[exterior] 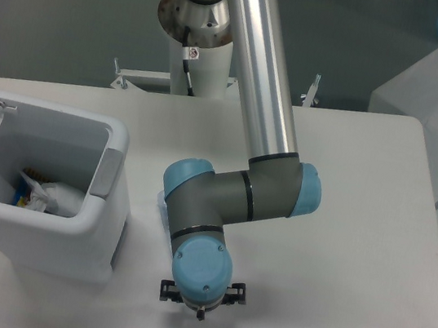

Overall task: Place the trash in the trash can
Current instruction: 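Close the gripper around the bottle's cap end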

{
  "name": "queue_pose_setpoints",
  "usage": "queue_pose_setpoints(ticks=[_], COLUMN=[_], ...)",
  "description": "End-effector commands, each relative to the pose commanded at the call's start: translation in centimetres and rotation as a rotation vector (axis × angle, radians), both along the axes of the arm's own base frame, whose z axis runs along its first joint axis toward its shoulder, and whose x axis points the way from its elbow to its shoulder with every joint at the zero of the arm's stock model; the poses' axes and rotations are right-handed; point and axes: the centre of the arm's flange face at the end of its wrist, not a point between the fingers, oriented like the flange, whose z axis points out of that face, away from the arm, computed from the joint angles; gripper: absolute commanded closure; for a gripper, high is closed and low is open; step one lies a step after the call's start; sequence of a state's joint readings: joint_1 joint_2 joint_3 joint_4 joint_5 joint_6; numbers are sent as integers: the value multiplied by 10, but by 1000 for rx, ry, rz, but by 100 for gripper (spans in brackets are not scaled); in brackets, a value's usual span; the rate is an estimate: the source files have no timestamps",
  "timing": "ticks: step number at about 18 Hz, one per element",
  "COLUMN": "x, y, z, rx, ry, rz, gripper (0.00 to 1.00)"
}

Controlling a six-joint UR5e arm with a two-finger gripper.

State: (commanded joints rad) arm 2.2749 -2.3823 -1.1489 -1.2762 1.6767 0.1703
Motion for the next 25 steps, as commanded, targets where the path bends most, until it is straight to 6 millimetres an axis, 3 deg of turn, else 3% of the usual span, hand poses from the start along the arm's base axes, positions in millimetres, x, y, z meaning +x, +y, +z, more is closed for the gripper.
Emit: queue_pose_setpoints(ticks=[8, 15, 18, 22, 25], x=[6, 6, 7, 7, 7], y=[1, 1, 1, 1, 0], z=[-6, -6, -6, 4, 27], rx=[-12, -13, -13, 0, 27], ry=[-3, -1, -1, 8, 27], rz=[1, 7, 5, 6, 6], gripper=[49, 58, 75, 95, 98])
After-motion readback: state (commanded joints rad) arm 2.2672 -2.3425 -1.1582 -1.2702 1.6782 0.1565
